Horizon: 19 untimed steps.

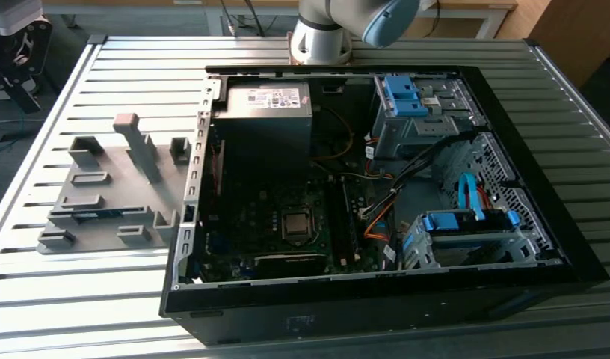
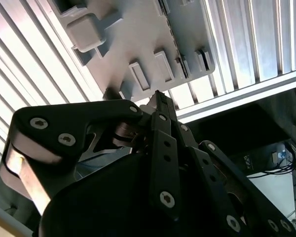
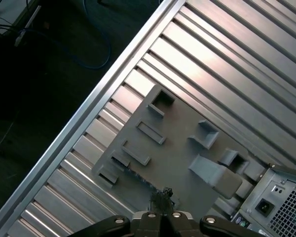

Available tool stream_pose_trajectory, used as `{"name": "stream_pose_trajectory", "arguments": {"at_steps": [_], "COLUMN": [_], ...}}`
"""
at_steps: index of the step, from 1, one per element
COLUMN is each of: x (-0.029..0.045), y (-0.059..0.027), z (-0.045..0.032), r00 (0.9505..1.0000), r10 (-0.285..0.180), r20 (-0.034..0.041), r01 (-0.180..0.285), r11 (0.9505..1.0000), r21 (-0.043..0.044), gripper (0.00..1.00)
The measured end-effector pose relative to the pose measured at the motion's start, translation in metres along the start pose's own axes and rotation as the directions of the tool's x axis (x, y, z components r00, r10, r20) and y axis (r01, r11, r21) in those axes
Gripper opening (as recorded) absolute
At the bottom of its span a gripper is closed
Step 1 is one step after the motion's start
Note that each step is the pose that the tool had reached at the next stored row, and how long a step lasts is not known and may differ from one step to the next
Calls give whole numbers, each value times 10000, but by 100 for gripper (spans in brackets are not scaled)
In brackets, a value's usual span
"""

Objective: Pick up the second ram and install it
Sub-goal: 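Pick up the second ram and move it above second insertion slot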

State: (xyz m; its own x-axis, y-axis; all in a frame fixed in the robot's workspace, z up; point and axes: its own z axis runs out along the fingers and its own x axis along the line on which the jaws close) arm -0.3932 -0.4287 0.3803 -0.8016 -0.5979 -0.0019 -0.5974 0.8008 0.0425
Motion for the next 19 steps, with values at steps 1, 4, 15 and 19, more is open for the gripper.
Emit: {"name": "stream_pose_trajectory", "arguments": {"at_steps": [1,4,15,19], "x": [0,1,4,4], "y": [0,0,-1,-1], "z": [0,0,0,0], "r00": [10000,9997,9948,9927], "r10": [-50,-225,-1017,-1203], "r20": [-2,-10,-42,-50], "r01": [50,225,1017,1203], "r11": [10000,9997,9948,9927], "r21": [0,0,-4,-5], "gripper": [11,11,11,11]}}
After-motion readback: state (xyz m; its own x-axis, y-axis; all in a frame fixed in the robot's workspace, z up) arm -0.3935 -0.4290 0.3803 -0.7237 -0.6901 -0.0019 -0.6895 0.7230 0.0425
